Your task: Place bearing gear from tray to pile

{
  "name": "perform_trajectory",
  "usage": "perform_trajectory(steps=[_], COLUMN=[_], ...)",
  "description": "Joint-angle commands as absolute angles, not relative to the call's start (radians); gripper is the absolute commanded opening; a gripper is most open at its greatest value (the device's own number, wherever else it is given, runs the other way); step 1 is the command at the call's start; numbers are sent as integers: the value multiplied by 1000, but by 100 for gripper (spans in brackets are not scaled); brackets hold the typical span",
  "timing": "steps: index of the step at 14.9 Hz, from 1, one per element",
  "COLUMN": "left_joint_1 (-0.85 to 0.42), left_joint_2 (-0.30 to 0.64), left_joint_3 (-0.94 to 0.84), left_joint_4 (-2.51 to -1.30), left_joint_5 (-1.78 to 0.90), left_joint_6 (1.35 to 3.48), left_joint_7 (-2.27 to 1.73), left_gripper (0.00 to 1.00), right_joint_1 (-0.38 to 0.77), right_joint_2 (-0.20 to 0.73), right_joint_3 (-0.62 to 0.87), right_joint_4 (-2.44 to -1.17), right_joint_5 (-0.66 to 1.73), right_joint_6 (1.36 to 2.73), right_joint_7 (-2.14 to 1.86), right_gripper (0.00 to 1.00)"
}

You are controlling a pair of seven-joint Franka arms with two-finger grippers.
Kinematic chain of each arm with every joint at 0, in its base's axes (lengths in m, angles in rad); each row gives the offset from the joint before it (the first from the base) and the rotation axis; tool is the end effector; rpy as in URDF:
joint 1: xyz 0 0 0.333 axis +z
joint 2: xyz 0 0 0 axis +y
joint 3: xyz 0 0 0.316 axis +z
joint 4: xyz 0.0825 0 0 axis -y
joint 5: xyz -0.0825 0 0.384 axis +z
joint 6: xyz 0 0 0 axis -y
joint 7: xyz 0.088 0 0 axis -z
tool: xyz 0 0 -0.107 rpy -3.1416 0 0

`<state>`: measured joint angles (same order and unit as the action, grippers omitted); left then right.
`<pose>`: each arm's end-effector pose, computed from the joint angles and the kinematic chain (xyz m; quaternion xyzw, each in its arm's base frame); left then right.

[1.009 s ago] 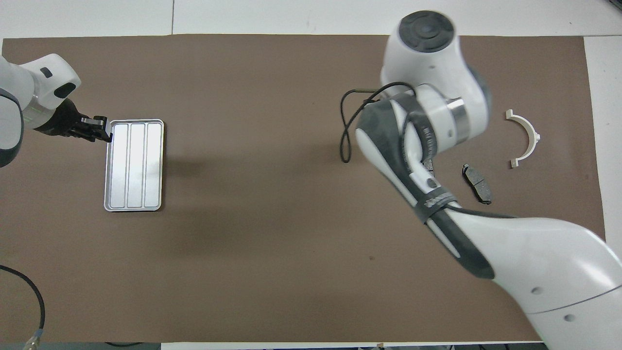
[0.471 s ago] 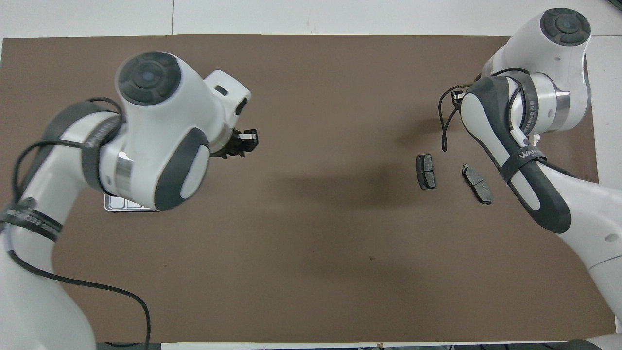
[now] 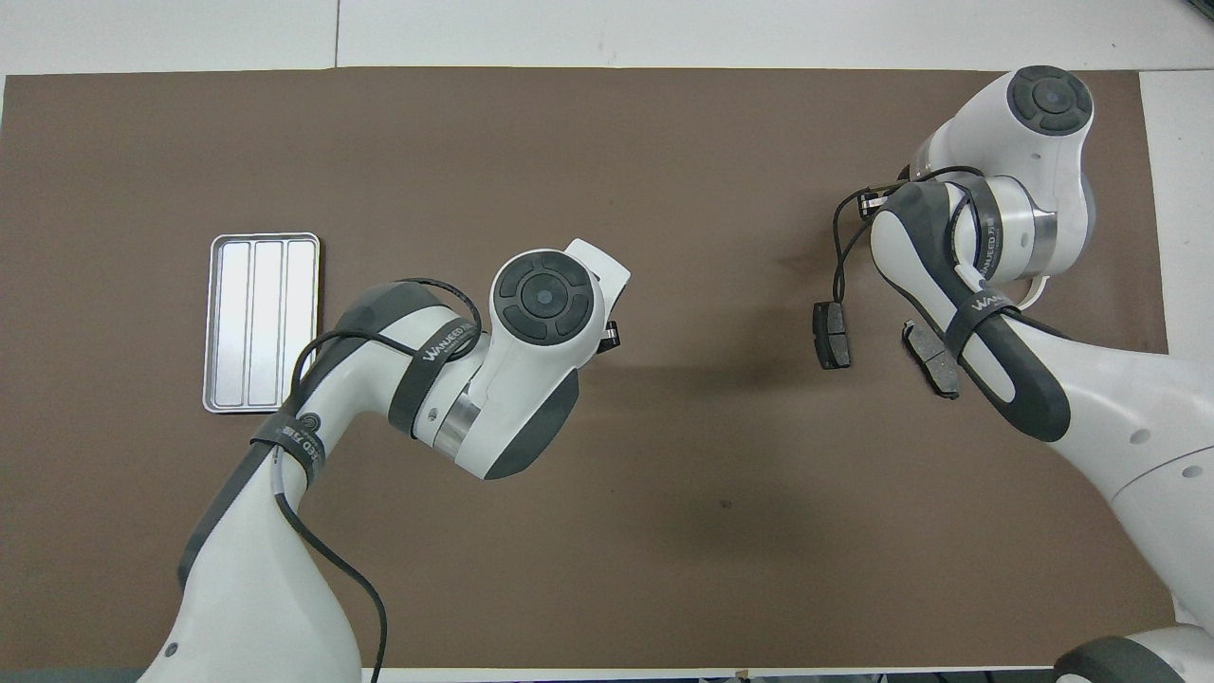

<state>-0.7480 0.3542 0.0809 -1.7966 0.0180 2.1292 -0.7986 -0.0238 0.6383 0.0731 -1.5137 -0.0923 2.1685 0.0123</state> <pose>0.5002 -0.3977 0.3512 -0.9980 -0.0585 -0.0068 0.0229 0.7103 0.0231 0.2912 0.9991 0.0367 0.0098 0.0164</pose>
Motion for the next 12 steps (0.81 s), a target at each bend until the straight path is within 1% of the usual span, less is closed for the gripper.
perform_trajectory(steps=[1,2,3,4,5,6,9,12], left_joint_1=[-773,-773,-773,-773,-773,-773,-772,-772], left_joint_2=[351,357,359,360,367,370,374,380], left_joint_3=[101,100,101,101,103,104,107,107], left_joint_4=[-1858,-1859,-1862,-1873,-1884,-1899,-1913,-1913], left_joint_5=[54,55,54,55,60,61,61,61], left_joint_6=[2203,2215,2227,2238,2258,2285,2321,2339], left_joint_7=[-841,-842,-842,-842,-842,-844,-844,-844], left_gripper=[0,0,0,0,0,0,0,0], right_joint_1=[-37,-37,-37,-35,-35,-32,-20,20], right_joint_2=[626,626,626,626,624,624,606,552], right_joint_3=[86,86,86,86,86,86,84,83], right_joint_4=[-1539,-1539,-1539,-1539,-1539,-1537,-1536,-1519], right_joint_5=[-87,-86,-84,-84,-83,-83,-87,-97], right_joint_6=[2194,2194,2191,2189,2187,2183,2155,2056], right_joint_7=[-2,-2,2,6,11,14,14,15], right_gripper=[0,0,3,43,91,100,100,100])
